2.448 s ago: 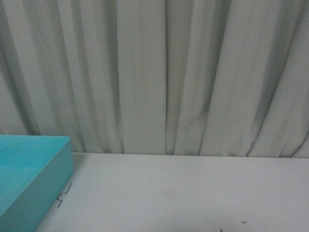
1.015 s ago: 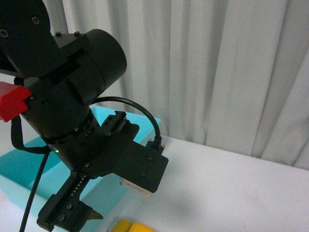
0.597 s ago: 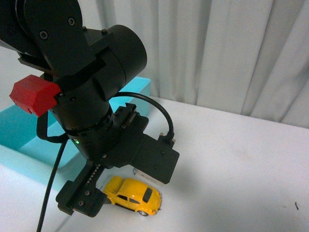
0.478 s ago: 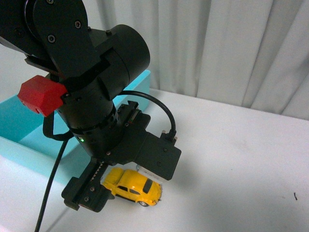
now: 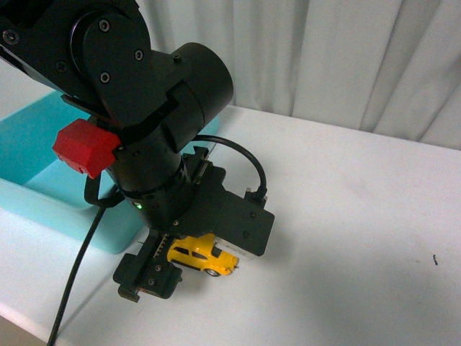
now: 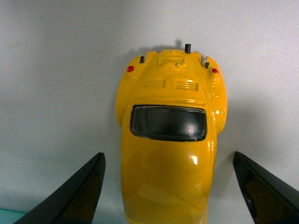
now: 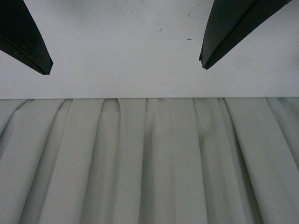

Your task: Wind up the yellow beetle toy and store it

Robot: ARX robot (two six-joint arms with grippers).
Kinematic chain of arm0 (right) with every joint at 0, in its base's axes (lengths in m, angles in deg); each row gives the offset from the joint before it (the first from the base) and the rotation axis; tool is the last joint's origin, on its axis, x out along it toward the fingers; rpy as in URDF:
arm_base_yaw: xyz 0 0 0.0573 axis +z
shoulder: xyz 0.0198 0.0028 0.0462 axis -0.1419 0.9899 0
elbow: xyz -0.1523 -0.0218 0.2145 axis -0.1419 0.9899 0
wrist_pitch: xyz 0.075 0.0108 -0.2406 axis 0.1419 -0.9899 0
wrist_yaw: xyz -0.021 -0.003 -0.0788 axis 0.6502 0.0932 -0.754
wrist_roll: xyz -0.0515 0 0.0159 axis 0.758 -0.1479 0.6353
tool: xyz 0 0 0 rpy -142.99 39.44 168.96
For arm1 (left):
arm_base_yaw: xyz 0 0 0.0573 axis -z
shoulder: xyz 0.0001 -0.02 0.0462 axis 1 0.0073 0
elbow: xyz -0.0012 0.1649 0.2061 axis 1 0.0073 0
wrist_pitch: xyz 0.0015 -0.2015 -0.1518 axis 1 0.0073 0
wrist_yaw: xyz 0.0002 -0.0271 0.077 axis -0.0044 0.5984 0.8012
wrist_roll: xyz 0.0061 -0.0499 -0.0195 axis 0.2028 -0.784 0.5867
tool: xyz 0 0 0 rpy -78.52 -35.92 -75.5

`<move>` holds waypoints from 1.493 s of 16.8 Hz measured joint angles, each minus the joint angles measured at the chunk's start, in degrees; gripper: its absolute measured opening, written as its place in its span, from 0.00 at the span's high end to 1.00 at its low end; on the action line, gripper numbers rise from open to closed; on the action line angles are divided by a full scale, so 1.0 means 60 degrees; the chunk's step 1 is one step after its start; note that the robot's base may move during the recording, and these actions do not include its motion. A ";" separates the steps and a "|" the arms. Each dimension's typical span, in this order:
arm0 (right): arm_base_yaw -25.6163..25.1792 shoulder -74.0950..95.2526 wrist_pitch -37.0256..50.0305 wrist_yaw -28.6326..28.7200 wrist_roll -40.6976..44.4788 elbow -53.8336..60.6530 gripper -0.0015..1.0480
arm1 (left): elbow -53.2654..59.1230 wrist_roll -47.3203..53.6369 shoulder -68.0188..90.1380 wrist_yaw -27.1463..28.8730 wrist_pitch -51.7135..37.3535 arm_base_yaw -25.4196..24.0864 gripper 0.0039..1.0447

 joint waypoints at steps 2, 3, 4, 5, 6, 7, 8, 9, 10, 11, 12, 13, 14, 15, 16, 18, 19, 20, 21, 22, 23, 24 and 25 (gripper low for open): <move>0.0000 0.0000 0.0000 0.0000 0.0000 0.0000 0.06 | -0.0051 -0.0138 0.0091 0.0131 -0.0364 -0.0069 0.58; 0.0000 0.0000 0.0000 0.0000 0.0000 0.0000 0.06 | -0.0051 -0.0182 0.0033 0.0040 -0.0270 -0.0066 0.59; 0.0000 0.0000 -0.0004 0.0000 0.0000 0.0000 0.06 | -0.0051 -0.0248 -0.0015 -0.0117 -0.0113 -0.0066 0.59; 0.0000 0.0000 0.0000 0.0000 0.0000 0.0000 0.06 | -0.0047 -0.0361 -0.0073 -0.0277 0.0033 -0.0066 0.59; 0.0000 0.0000 0.0000 0.0000 0.0000 0.0000 0.06 | -0.0047 -0.0477 -0.0204 -0.0510 0.0208 -0.0066 0.59; 0.0000 0.0000 0.0000 0.0000 0.0000 0.0000 0.06 | -0.0047 -0.0663 -0.0430 -0.0834 0.0379 -0.0066 0.59; 0.0000 0.0000 -0.0004 0.0000 0.0000 0.0000 0.06 | -0.0076 -0.0987 -0.0907 -0.1464 0.0605 -0.0040 0.60; 0.0000 0.0000 -0.0004 0.0000 0.0000 0.0000 0.06 | -0.0186 -0.1206 -0.1268 -0.1916 0.0834 -0.0040 0.60; 0.0000 -0.0004 0.0000 0.0000 0.0000 0.0000 0.06 | -0.0379 -0.1504 -0.1730 -0.2473 0.1035 -0.0087 0.60; 0.0000 0.0000 0.0000 0.0000 0.0000 0.0000 0.06 | -0.0579 -0.1712 -0.2120 -0.2940 0.1249 -0.0142 0.60; 0.0000 0.0000 0.0000 0.0000 0.0000 0.0000 0.06 | -0.0754 -0.1942 -0.2382 -0.3322 0.1417 -0.0219 0.60; 0.0000 0.0000 -0.0004 0.0000 0.0000 0.0000 0.06 | -0.1064 -0.2186 -0.2787 -0.3861 0.1570 -0.0452 0.60; 0.0000 0.0000 -0.0004 0.0000 0.0000 0.0000 0.06 | -0.1319 -0.2375 -0.3038 -0.4142 0.1625 -0.0692 0.61; 0.0000 0.0000 -0.0004 0.0000 0.0000 0.0000 0.06 | -0.1621 -0.2532 -0.3289 -0.4291 0.1668 -0.1045 0.61; 0.0000 0.0000 0.0000 0.0000 0.0000 0.0000 0.06 | -0.1927 -0.2699 -0.3384 -0.4258 0.1581 -0.1424 0.61; 0.0000 0.0000 -0.0004 0.0000 0.0000 0.0000 0.06 | -0.2670 -0.3264 -0.3206 -0.4218 0.1366 -0.2626 0.61; 0.0000 0.0000 -0.0004 0.0000 0.0000 0.0000 0.06 | -0.2761 -0.3479 -0.3118 -0.4029 0.1191 -0.3002 0.61; 0.0000 0.0000 0.0000 0.0000 0.0000 0.0000 0.06 | -0.2823 -0.3716 -0.2860 -0.3519 0.0994 -0.3534 0.61; 0.0000 0.0000 -0.0004 0.0000 0.0000 0.0000 0.06 | -0.2834 -0.4156 -0.2353 -0.2845 0.0674 -0.4018 0.61; 0.0000 0.0000 -0.0004 0.0000 0.0000 0.0000 0.06 | -0.2834 -0.4401 -0.1978 -0.2299 0.0415 -0.4226 0.61; 0.0000 0.0000 -0.0004 0.0000 0.0000 0.0000 0.06 | -0.2823 -0.4615 -0.1679 -0.1810 0.0193 -0.4335 0.61; 0.0000 0.0000 -0.0004 0.0000 0.0000 0.0000 0.06 | -0.2812 -0.4925 -0.1362 -0.1341 0.0022 -0.4452 0.61; 0.0000 0.0000 0.0000 0.0000 0.0000 0.0000 0.06 | -0.2794 -0.5322 -0.0991 -0.0761 -0.0339 -0.4532 0.61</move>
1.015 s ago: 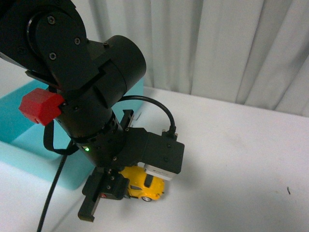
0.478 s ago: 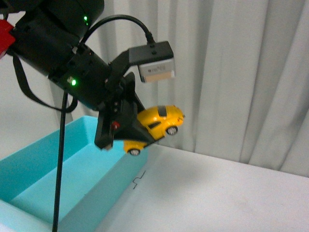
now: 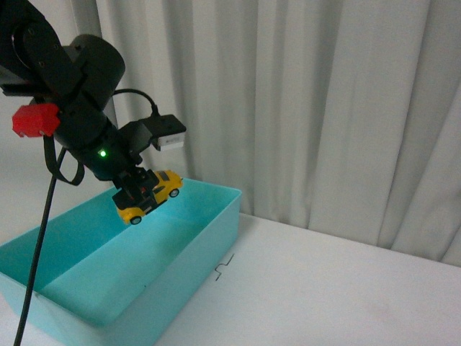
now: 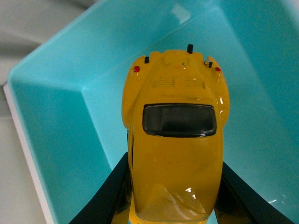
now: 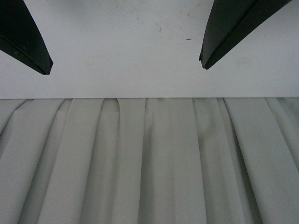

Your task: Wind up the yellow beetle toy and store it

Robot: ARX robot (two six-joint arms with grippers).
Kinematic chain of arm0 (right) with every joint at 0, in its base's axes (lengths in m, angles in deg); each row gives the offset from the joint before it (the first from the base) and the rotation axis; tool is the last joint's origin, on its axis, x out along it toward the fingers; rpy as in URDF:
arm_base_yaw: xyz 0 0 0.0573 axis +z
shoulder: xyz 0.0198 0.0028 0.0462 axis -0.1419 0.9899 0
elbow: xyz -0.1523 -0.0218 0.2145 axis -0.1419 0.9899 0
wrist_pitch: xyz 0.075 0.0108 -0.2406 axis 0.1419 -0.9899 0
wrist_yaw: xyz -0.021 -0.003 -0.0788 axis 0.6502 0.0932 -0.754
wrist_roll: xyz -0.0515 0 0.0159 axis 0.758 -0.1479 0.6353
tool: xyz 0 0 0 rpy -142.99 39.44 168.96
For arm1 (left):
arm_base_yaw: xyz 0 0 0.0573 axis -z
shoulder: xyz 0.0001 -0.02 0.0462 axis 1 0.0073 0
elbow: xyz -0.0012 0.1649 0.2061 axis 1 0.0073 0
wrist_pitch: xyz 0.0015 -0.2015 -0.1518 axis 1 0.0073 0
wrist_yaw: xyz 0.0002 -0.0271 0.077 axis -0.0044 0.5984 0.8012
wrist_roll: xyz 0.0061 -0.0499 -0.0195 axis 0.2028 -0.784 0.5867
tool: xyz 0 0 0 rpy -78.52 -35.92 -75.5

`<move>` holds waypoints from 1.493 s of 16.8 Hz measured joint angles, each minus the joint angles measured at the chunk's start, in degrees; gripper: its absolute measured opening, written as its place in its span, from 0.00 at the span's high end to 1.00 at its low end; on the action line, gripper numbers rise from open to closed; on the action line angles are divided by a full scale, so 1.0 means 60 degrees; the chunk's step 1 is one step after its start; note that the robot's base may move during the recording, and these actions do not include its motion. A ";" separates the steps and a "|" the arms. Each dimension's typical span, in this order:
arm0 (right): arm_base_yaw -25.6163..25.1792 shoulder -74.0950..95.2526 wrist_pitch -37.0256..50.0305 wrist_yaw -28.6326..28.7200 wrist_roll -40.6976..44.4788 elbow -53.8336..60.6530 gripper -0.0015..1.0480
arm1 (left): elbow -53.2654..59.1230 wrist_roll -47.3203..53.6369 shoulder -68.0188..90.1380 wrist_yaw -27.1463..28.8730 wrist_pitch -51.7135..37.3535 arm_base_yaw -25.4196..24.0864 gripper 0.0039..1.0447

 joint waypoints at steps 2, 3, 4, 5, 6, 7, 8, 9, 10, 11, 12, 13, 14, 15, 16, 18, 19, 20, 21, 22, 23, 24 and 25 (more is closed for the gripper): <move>0.0000 0.0000 -0.0004 0.0000 0.0000 0.0000 0.06 | 0.0047 -0.0750 0.0801 0.0696 -0.0557 -0.0091 0.61; 0.0000 0.0000 -0.0004 0.0000 0.0000 0.0000 0.06 | 0.0087 -0.0925 0.1042 0.0845 -0.0579 -0.0102 0.61; 0.0000 0.0000 -0.0004 0.0000 0.0000 0.0000 0.06 | 0.0146 -0.1107 0.1355 0.1067 -0.0801 -0.0182 0.61; 0.0000 0.0000 -0.0004 0.0000 0.0000 0.0000 0.06 | 0.0149 -0.1184 0.1541 0.1213 -0.1038 -0.0219 0.61; 0.0000 0.0000 -0.0004 0.0000 0.0000 0.0000 0.06 | 0.0211 -0.1526 0.2149 0.1370 -0.1756 -0.0379 0.61; 0.0000 0.0000 0.0000 0.0000 0.0000 0.0000 0.06 | 0.0211 -0.1621 0.2379 0.1381 -0.1770 -0.0415 0.61; 0.0000 0.0000 0.0000 0.0000 0.0000 0.0000 0.06 | 0.0215 -0.1632 0.2521 0.1399 -0.1810 -0.0433 0.61; 0.0000 0.0000 -0.0004 0.0000 0.0000 0.0000 0.06 | 0.0219 -0.1625 0.2608 0.1435 -0.1807 -0.0452 0.61; 0.0000 0.0000 -0.0004 0.0000 0.0000 0.0000 0.06 | 0.0237 -0.1621 0.2656 0.1450 -0.1869 -0.0455 0.61; 0.0000 0.0000 0.0000 0.0000 0.0000 0.0000 0.06 | 0.0237 -0.1654 0.2656 0.1417 -0.1869 -0.0452 0.59; 0.0000 0.0000 0.0000 0.0000 0.0000 0.0000 0.06 | 0.0237 -0.1683 0.2667 0.1290 -0.1832 -0.0452 0.47; 0.0000 0.0000 -0.0004 0.0000 0.0000 0.0000 0.06 | 0.0244 -0.1774 0.2667 0.1217 -0.1807 -0.0393 0.35; 0.0000 0.0000 0.0000 0.0000 0.0000 0.0000 0.06 | 0.0248 -0.1810 0.2645 0.1045 -0.1665 -0.0342 0.23; 0.0000 0.0000 0.0000 0.0000 0.0000 0.0000 0.06 | 0.0248 -0.1829 0.2641 0.1013 -0.1647 -0.0342 0.20; 0.0000 0.0000 -0.0004 0.0000 0.0000 0.0000 0.06 | 0.0248 -0.1843 0.2619 0.0976 -0.1643 -0.0331 0.17; 0.0000 0.0000 -0.0004 0.0000 0.0000 0.0000 0.06 | 0.0255 -0.1883 0.2240 0.0605 -0.1472 -0.0299 0.04; 0.0000 0.0000 0.0000 0.0000 0.0000 0.0000 0.06 | 0.0284 -0.1883 0.1891 0.0353 -0.1599 -0.0273 0.07; 0.0000 0.0000 0.0000 0.0000 0.0000 0.0000 0.06 | 0.0288 -0.1880 0.1359 0.0091 -0.1592 -0.0273 0.06; 0.0000 0.0000 0.0000 0.0000 0.0000 0.0000 0.06 | 0.0291 -0.1865 0.0780 -0.0095 -0.1545 -0.0273 0.06; 0.0000 0.0000 -0.0004 0.0000 0.0000 0.0000 0.06 | 0.0328 -0.1865 0.0186 -0.0393 -0.1421 -0.0295 0.06; 0.0000 0.0000 -0.0004 0.0000 0.0000 0.0000 0.06 | 0.0470 -0.1854 -0.0375 -0.0678 -0.1366 -0.0339 0.06; 0.0000 0.0000 0.0000 0.0000 0.0000 0.0000 0.06 | 0.0678 -0.1829 -0.0896 -0.0823 -0.1341 -0.0430 0.06; 0.0000 0.0000 -0.0004 0.0000 0.0000 0.0000 0.06 | 0.0976 -0.1778 -0.1490 -0.1042 -0.1300 -0.0608 0.06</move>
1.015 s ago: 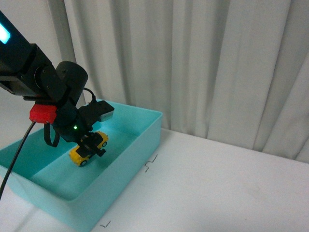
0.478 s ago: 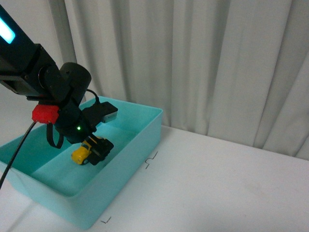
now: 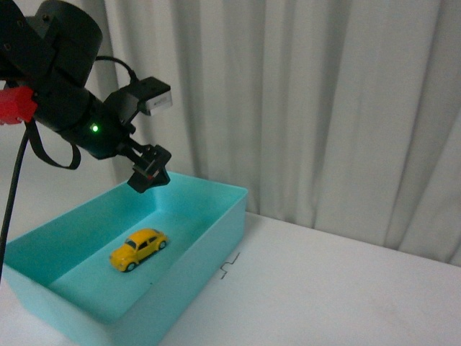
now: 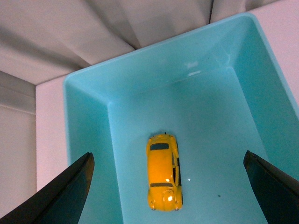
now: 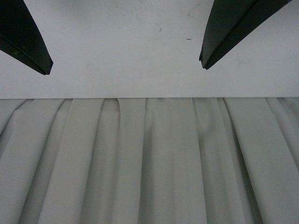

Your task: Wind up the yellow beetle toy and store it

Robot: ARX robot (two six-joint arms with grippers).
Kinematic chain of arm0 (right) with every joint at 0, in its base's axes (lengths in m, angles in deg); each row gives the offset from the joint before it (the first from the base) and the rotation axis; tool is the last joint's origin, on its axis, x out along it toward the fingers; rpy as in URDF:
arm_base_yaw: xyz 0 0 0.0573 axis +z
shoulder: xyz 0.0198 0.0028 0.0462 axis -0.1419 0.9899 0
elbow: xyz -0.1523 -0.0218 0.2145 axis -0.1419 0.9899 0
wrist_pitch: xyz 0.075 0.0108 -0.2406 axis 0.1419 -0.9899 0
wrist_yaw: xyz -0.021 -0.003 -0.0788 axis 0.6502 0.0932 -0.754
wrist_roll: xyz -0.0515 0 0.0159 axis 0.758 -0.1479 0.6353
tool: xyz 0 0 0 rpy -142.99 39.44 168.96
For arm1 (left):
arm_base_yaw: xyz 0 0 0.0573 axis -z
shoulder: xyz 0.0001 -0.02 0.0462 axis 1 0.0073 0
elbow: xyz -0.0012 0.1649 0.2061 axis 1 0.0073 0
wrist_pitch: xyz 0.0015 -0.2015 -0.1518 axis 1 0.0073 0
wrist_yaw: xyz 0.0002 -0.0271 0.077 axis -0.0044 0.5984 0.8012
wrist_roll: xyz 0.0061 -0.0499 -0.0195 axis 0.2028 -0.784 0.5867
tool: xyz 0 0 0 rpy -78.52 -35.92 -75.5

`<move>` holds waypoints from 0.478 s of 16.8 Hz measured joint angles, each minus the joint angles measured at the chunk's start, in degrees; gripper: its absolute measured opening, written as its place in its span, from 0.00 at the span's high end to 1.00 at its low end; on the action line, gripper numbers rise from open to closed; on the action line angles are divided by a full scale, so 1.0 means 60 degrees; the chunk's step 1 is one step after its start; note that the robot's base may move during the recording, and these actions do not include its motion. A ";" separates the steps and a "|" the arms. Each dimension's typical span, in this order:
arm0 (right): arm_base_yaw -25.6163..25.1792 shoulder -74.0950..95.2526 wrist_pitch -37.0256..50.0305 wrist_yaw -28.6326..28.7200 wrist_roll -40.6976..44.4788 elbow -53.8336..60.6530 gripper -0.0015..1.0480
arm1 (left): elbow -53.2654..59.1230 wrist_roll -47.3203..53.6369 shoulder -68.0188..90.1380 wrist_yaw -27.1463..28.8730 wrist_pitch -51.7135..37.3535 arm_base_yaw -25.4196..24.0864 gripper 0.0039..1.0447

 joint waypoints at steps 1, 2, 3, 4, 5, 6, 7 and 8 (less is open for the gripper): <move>0.0000 0.0000 0.0000 0.0000 0.0000 0.0000 0.06 | 0.0277 -0.0004 -0.0557 -0.0211 0.0007 -0.0127 0.06; 0.0000 0.0000 0.0000 0.0000 0.0000 0.0000 0.06 | 0.0579 -0.0025 -0.1235 -0.0517 -0.0073 -0.0270 0.06; 0.0000 0.0000 0.0000 0.0000 0.0000 0.0000 0.06 | 0.0914 -0.0131 -0.2153 -0.0911 -0.0055 -0.0382 0.06; 0.0000 0.0000 0.0000 0.0000 0.0000 0.0000 0.06 | 0.1435 -0.0583 -0.2983 -0.1392 -0.0980 -0.0477 0.08; 0.0000 -0.0004 0.0004 -0.0004 -0.0004 0.0000 0.06 | 0.2892 -0.1909 -0.4175 -0.1647 -0.3850 -0.0441 0.20; 0.0000 0.0000 -0.0007 0.0000 0.0000 0.0000 0.06 | 0.4197 -0.3089 -0.5275 -0.1738 -0.5289 -0.0419 0.30; 0.0000 -0.0004 0.0000 0.0000 0.0000 0.0000 0.06 | 0.5370 -0.4116 -0.6382 -0.1810 -0.5956 -0.0423 0.42; 0.0000 -0.0004 0.0000 0.0000 0.0000 0.0000 0.06 | 0.6043 -0.4586 -0.7082 -0.1486 -0.6164 -0.0222 0.53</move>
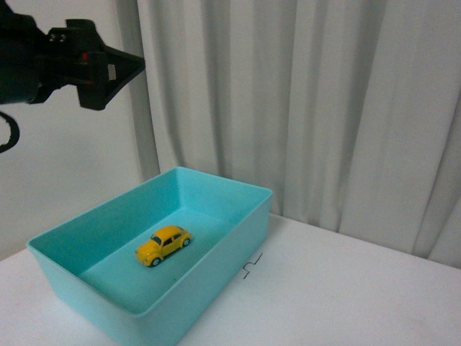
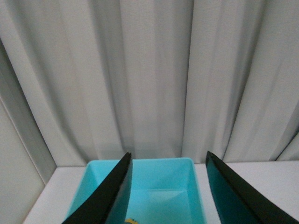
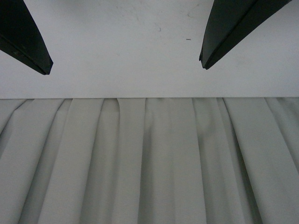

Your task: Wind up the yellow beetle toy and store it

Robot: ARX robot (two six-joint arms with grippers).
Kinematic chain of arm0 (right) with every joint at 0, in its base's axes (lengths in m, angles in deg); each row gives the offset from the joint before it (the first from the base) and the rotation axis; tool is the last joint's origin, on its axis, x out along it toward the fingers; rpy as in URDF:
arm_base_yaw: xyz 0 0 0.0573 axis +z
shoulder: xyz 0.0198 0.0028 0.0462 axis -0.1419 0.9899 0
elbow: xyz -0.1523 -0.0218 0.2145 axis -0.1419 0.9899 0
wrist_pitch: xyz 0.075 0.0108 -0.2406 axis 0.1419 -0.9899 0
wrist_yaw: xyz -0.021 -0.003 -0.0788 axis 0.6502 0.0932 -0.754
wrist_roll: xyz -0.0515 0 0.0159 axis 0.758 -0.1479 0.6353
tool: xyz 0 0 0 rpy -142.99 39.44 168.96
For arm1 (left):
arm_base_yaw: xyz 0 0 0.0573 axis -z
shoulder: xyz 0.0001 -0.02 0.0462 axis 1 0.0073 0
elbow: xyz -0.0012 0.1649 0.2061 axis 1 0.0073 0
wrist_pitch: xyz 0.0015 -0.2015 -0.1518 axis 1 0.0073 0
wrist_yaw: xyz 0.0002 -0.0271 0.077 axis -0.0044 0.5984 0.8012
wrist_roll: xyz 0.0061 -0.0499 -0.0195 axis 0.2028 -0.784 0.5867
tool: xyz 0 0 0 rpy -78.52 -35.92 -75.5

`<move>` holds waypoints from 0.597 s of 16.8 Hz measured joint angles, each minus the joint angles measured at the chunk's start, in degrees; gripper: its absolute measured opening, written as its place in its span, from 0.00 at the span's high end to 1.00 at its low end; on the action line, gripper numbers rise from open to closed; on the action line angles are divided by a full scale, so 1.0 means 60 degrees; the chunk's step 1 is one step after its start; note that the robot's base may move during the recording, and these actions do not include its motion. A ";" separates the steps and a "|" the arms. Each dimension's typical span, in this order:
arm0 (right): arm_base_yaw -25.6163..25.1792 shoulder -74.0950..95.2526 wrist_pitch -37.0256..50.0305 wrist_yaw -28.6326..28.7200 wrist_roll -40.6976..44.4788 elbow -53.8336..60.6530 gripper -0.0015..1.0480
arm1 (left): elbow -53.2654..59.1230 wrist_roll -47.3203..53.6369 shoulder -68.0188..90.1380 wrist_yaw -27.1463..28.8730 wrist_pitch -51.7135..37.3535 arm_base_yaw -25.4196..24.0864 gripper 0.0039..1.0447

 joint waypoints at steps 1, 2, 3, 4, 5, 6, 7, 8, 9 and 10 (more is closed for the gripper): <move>0.0000 0.0000 0.0004 0.0000 0.0000 0.0000 0.06 | 0.0579 -0.0328 -0.0528 0.0291 -0.0131 0.0353 0.65; 0.0000 0.0000 0.0004 0.0000 0.0000 0.0000 0.06 | 0.1020 -0.0481 -0.0812 0.0528 -0.0153 0.0659 0.75; 0.0000 0.0000 0.0004 -0.0007 0.0000 0.0000 0.06 | 0.1504 -0.0528 -0.1144 0.0783 -0.0153 0.0965 0.87; 0.0000 0.0004 -0.0004 0.0004 0.0000 0.0000 0.06 | 0.1818 -0.0597 -0.1472 0.1060 -0.0160 0.1166 0.98; 0.0000 0.0004 0.0000 0.0000 0.0000 0.0000 0.06 | 0.2051 -0.0674 -0.1774 0.1249 -0.0171 0.1355 0.99; 0.0000 0.0004 0.0000 0.0000 -0.0004 0.0000 0.06 | 0.2324 -0.0674 -0.2149 0.1472 -0.0131 0.1577 0.99; 0.0000 0.0004 0.0004 0.0000 0.0000 0.0000 0.06 | 0.2535 -0.0678 -0.2404 0.1628 -0.0058 0.1752 0.99; 0.0000 0.0004 0.0004 0.0000 0.0000 0.0000 0.06 | 0.2779 -0.0678 -0.2707 0.1796 0.0058 0.1920 0.99; 0.0000 0.0004 0.0000 0.0000 0.0000 0.0000 0.06 | 0.2958 -0.0678 -0.2976 0.1931 0.0160 0.2055 0.99; 0.0000 0.0004 0.0004 0.0000 0.0000 0.0000 0.06 | 0.3144 -0.0678 -0.3388 0.2182 0.0350 0.2269 0.99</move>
